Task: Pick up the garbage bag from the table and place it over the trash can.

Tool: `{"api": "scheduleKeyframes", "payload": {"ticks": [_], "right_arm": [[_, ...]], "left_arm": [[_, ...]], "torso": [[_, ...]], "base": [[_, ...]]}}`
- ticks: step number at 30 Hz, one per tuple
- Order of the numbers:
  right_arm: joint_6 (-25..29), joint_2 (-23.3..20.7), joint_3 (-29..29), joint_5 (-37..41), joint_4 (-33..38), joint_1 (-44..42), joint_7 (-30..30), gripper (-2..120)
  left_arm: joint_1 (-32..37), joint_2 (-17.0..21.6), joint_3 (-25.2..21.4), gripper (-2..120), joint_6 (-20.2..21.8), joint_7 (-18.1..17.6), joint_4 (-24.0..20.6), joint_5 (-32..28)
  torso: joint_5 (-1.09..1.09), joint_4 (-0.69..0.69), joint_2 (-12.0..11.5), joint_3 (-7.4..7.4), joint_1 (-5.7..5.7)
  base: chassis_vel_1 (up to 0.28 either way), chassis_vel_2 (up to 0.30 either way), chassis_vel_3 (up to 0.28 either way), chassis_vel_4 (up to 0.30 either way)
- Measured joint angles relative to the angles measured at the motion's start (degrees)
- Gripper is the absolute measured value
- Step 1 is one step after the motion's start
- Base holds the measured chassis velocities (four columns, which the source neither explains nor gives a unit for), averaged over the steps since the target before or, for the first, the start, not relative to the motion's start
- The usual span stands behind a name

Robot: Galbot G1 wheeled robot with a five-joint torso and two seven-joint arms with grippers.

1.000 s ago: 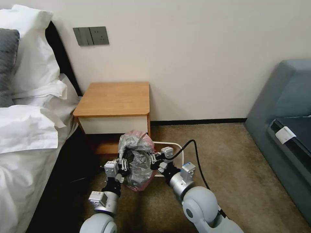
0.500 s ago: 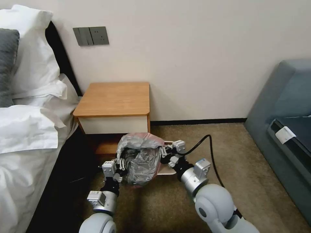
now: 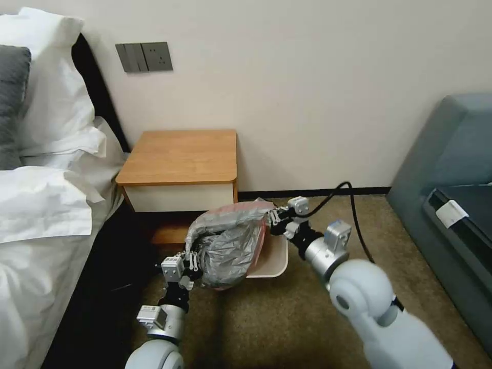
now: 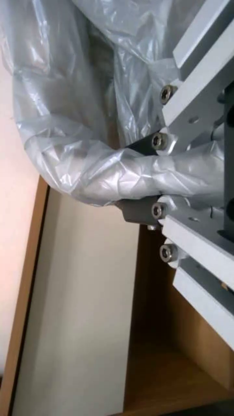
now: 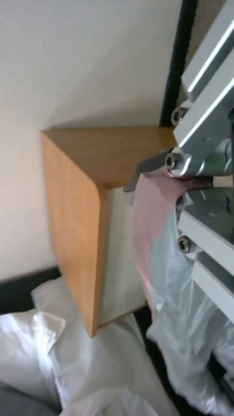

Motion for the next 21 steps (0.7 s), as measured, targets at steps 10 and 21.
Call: {"api": "scheduleKeyframes", "payload": {"ticks": [10,21], "right_arm": [[-5.29,-2.14,1.96,4.29,-1.90,1.61,-0.14,0],[-8.19,-4.45,1.51,4.73,-3.96,5.54,-0.25,0]], "left_arm": [[-0.10,-0.62,-0.98,6,-0.83,1.20,0.02,-1.29],[0.14,-0.62,-2.78,6,-1.68,2.54,0.15,-1.68]], "torso": [[0.01,-0.01,0.00,0.00,0.00],[0.00,0.00,0.00,0.00,0.00]], "base": [[0.000,0.000,0.000,0.000],[0.000,0.000,0.000,0.000]]}}
